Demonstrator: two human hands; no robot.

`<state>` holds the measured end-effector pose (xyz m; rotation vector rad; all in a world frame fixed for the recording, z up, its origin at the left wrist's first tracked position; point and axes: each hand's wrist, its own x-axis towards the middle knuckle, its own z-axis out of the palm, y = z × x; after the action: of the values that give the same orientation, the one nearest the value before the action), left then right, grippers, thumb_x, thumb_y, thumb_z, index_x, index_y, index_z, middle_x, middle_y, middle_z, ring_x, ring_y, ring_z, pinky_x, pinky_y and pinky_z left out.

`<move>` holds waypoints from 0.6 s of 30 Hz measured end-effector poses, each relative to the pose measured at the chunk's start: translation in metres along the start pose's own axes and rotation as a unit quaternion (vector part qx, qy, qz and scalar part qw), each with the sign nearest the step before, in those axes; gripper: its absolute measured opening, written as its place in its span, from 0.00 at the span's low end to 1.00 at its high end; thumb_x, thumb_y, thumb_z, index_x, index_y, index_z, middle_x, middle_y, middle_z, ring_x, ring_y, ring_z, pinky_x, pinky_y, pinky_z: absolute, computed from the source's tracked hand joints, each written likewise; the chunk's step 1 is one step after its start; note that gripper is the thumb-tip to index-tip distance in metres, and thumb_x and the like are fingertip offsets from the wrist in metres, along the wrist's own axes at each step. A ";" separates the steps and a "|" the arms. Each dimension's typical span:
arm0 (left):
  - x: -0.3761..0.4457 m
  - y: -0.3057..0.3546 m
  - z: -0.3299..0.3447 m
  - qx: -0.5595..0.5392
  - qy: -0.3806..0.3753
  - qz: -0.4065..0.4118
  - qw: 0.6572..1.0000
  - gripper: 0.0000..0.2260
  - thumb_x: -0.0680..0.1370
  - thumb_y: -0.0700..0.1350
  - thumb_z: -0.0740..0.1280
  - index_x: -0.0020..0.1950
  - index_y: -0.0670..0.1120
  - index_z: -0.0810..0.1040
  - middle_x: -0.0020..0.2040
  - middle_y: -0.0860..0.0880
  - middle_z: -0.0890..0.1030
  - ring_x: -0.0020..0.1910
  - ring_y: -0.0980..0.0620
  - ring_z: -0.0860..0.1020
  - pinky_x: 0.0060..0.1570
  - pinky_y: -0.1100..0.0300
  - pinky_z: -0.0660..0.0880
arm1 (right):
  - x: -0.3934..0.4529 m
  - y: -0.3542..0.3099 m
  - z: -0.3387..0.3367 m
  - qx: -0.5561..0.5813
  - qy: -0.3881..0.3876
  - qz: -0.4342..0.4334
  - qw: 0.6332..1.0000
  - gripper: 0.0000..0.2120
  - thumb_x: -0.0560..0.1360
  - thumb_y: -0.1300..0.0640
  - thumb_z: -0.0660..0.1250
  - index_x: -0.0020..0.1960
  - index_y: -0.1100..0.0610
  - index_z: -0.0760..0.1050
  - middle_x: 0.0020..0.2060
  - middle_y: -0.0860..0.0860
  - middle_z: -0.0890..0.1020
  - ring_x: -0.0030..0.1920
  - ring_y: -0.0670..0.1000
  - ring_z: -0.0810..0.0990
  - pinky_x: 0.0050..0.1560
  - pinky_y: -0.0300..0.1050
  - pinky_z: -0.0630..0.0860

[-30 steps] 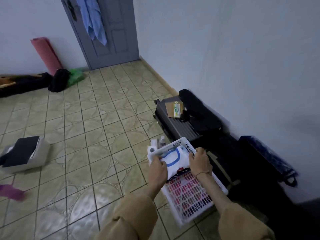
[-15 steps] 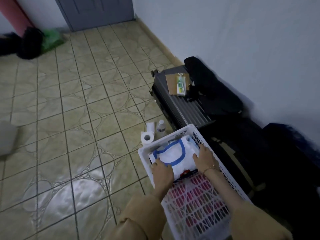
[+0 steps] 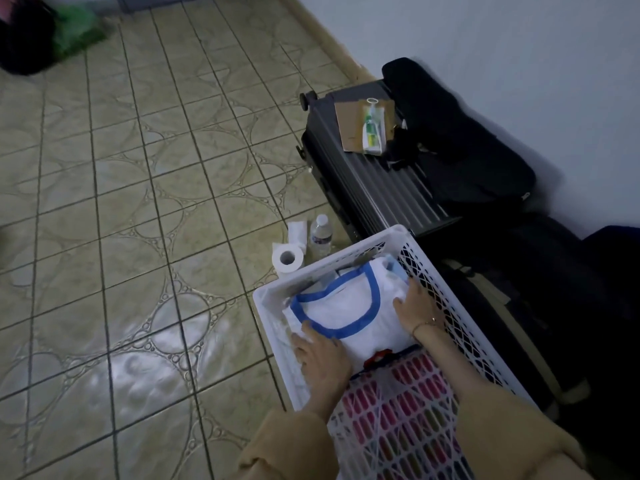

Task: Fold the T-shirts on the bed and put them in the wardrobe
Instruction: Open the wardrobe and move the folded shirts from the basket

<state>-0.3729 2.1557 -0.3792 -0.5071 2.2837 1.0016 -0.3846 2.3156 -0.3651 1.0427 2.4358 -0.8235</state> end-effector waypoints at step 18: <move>0.042 -0.006 0.014 -0.210 0.014 -0.155 0.965 0.42 0.75 0.50 0.67 0.77 0.48 0.41 0.71 0.38 0.64 0.68 0.38 0.65 0.67 0.45 0.62 | 0.025 0.022 0.029 0.162 -0.076 0.066 0.982 0.54 0.59 0.29 0.67 0.75 0.55 0.55 0.70 0.58 0.67 0.67 0.61 0.68 0.65 0.53 0.67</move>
<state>-0.3960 2.1576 -0.4173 -1.0244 1.9301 1.3194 -0.3821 2.3229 -0.4086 1.1916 2.1248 -1.2339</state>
